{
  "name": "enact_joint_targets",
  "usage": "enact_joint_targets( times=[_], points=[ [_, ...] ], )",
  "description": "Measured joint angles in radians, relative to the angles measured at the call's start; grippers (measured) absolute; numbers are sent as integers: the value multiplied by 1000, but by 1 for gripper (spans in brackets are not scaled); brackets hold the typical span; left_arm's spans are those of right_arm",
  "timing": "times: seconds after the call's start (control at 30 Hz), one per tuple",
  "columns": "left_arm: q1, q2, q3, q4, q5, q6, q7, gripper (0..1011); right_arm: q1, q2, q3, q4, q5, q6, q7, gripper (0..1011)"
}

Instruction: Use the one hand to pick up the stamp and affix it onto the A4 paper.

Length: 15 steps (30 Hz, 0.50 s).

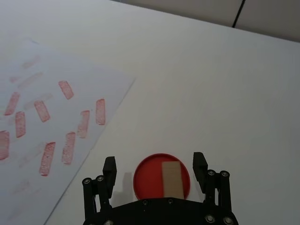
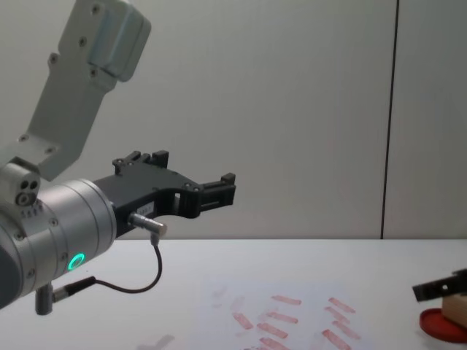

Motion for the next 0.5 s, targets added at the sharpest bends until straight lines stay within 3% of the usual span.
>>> enact_joint_targets(
  times=[0.5],
  points=[
    [0, 0, 0, 0, 0, 0, 0, 1002, -56, 19, 6, -96, 91, -166, 108, 1001]
  ],
)
